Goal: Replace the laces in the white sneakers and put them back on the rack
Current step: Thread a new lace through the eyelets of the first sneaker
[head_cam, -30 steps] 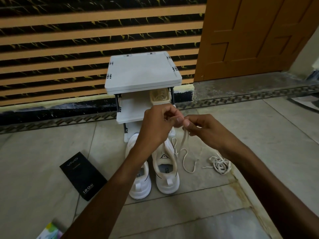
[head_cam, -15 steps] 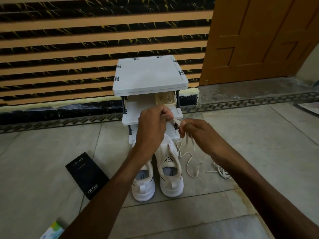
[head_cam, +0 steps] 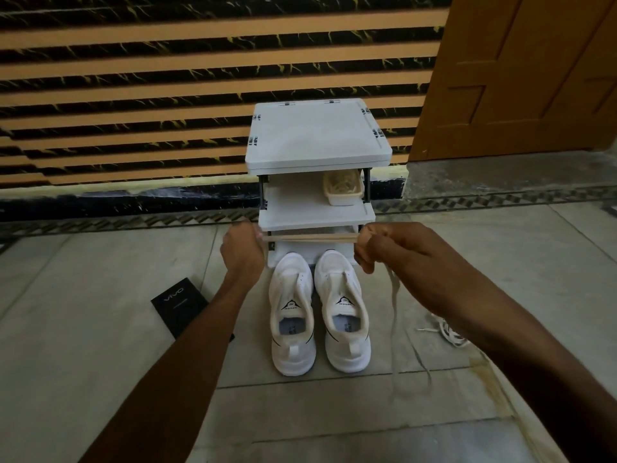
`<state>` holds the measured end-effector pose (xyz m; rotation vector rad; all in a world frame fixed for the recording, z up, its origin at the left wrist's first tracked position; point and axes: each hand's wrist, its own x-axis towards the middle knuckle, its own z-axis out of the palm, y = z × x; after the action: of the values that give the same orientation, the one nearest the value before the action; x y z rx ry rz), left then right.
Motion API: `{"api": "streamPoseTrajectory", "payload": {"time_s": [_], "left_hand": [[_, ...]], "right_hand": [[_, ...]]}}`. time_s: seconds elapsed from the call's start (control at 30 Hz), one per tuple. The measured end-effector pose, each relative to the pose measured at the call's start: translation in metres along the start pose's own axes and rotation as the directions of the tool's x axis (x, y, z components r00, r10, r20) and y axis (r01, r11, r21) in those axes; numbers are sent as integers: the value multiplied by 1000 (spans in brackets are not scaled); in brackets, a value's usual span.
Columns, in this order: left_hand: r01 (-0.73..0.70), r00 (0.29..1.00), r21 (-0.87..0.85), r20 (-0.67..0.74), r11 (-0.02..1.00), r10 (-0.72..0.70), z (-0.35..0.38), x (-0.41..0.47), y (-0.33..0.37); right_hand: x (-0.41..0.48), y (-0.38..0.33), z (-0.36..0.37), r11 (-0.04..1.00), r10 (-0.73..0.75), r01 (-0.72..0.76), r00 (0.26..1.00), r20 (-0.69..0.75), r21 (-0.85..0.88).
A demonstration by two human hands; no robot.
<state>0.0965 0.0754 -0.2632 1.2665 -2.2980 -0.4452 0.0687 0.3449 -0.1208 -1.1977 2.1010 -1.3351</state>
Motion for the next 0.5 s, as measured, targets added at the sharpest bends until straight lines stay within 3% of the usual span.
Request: {"api": "streamPoseTrajectory", "payload": {"time_s": [0.17,0.3,0.43,0.5], "left_hand": [[37,999,-310,43,950,-25,7,-7,6],[-49,977,-517,154,855,149,-11,-16,24],[-207,806,-595,346,776,480,-49,-43,50],[-253,716,-621,395,742,575,-64,-59,59]], "right_hand": [[11,10,10,996,53,-53,999,6,-77],[22,36,15,979,102,-101,995,-7,-178],[29,57,16,968,160,-162,987,-23,-191],[31,62,17,965,189,-190,982,-20,-180]]}}
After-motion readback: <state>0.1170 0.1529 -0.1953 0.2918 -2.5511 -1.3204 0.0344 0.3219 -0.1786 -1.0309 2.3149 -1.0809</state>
